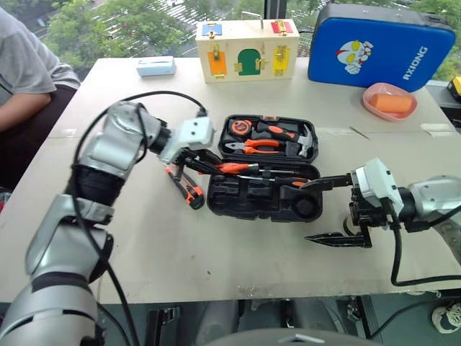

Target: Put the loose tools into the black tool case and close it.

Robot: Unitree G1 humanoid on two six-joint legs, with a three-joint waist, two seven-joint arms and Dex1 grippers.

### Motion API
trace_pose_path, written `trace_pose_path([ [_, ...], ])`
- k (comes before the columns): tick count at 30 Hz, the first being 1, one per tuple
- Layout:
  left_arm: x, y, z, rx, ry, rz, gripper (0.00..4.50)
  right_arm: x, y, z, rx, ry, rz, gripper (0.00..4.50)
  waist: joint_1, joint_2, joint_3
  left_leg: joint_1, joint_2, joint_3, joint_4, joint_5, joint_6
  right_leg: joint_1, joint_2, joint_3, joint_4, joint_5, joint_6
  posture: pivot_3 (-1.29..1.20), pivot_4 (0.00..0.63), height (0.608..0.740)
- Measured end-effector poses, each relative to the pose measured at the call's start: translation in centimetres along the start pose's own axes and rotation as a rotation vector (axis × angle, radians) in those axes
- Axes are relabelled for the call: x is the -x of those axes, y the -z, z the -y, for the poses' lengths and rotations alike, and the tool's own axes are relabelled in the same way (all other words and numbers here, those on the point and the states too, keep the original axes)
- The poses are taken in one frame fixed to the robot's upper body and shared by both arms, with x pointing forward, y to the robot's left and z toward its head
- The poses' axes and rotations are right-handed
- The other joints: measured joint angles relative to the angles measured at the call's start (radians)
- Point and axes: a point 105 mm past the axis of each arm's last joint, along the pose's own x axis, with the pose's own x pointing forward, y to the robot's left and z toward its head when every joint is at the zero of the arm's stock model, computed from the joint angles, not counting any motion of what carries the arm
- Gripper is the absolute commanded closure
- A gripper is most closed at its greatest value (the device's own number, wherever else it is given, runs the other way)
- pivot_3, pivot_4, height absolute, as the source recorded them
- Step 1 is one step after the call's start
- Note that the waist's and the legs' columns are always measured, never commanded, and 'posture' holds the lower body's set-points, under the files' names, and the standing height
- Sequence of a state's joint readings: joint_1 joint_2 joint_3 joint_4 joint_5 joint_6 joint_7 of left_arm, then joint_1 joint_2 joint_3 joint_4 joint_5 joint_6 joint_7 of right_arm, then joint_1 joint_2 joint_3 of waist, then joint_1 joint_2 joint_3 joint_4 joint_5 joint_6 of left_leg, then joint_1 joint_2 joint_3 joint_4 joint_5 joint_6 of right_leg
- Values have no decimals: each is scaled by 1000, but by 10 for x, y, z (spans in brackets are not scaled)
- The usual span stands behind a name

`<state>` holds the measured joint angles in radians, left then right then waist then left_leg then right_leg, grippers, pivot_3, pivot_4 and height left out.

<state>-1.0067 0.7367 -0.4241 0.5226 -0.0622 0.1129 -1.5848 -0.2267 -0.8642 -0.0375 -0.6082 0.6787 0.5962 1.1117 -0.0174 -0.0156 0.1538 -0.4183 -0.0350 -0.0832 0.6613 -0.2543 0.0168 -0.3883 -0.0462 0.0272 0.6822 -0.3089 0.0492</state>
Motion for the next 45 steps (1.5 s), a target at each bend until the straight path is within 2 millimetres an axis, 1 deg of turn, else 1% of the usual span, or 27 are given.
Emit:
trace_pose_path([
  [3, -12, 0, -3, -15, 49, -24, 3947, 0, 1, -2, -8, 36, -3, 0, -2, 0, 0, 0, 0, -1, 2, 0, 0, 1, 1, -1, 1, 0, 0, 0, 150, 735],
  [7, -25, 7, -4, -11, 89, -49, 3947, 0, 1, -4, -20, 69, -4, 0, 0, 0, 0, 0, 0, -1, 4, -1, 1, 2, 3, -2, 1, 0, 0, 0, 150, 735],
  [12, -32, 3, -8, -17, 96, -49, 3947, 3, -2, -3, -14, 107, 4, 0, 5, -1, 0, 0, -1, -2, 7, -1, 2, 3, 3, -4, 5, 0, 1, 0, 150, 735],
  [17, -50, -5, -8, -4, 126, -23, 3947, 3, 0, -4, -28, 119, 5, 0, 5, -2, 1, 1, -1, -4, 9, -3, 5, 5, 3, -5, 7, 0, 1, 0, 150, 735],
  [26, -51, -3, -9, -8, 121, -51, 3947, 3, 0, -3, -30, 132, 8, 0, 2, -2, 1, 2, -1, -5, 8, -1, 2, 5, 3, -6, 7, 0, 1, 0, 150, 735],
  [32, -42, 4, -7, 0, 117, -70, 3947, 3, -2, 0, -21, 138, 16, 0, -10, -2, 1, 3, 0, -5, 8, -2, 3, 5, 4, -5, 8, 0, 0, 0, 150, 735],
  [33, -39, 8, -6, 9, 114, -83, 3447, 3, -3, 1, -16, 138, 19, 0, -13, -2, 1, 3, 0, -5, 8, -2, 3, 5, 4, -5, 8, -1, 0, 0, 150, 735],
  [34, -36, 10, -5, 16, 110, -87, 2826, 2, -5, 2, -10, 137, 24, 0, -15, -2, 1, 3, 0, -6, 8, -1, 3, 5, 4, -5, 8, -1, 0, 0, 150, 735],
  [35, -35, 10, -5, 15, 109, -89, 2550, 2, -6, 3, -8, 135, 26, 0, -16, -2, 1, 2, 0, -6, 8, -1, 3, 5, 4, -5, 8, -1, 0, 0, 150, 735],
  [37, -32, 11, -3, 16, 107, -97, 1547, 1, -6, 3, -6, 132, 29, 0, -16, -2, 1, 2, 0, -6, 8, -2, 3, 5, 3, -5, 8, -1, 0, 0, 150, 735],
  [38, -29, 13, -1, 17, 109, -101, 937, 1, -6, 4, -9, 131, 30, 0, -14, -2, 1, 2, -1, -6, 8, -2, 3, 5, 3, -6, 8, -1, 0, 0, 150, 735],
  [39, -29, 15, 0, 18, 109, -101, 650, 0, -6, 4, -11, 130, 30, 0, -13, -2, 1, 2, 0, -6, 8, -2, 3, 5, 3, -6, 8, -1, 0, 0, 150, 735],
  [40, -27, 15, 2, 18, 110, -95, 205, 0, -5, 5, -15, 130, 29, 0, -10, -2, 1, 2, 0, -6, 9, -2, 3, 6, 3, -6, 9, 0, 0, 0, 150, 735],
  [41, -24, 14, 5, 27, 108, -75, 30, 0, -5, 5, -14, 125, 30, 0, -8, -2, 1, 2, -1, -6, 9, -2, 3, 6, 3, -5, 9, 0, 0, 0, 150, 735],
  [44, -14, 1, 7, 75, 97, 20, 30, -3, -5, 3, -19, 107, 30, 0, 0, -2, 1, 2, -1, -6, 9, -2, 3, 6, 2, -6, 9, -1, 1, 0, 150, 735],
  [45, -11, -5, 7, 87, 94, 56, 305, -3, -5, 3, -19, 106, 31, 0, 2, -2, 1, 2, -1, -6, 9, -1, 2, 6, 2, -6, 9, -1, 1, 0, 150, 735],
])
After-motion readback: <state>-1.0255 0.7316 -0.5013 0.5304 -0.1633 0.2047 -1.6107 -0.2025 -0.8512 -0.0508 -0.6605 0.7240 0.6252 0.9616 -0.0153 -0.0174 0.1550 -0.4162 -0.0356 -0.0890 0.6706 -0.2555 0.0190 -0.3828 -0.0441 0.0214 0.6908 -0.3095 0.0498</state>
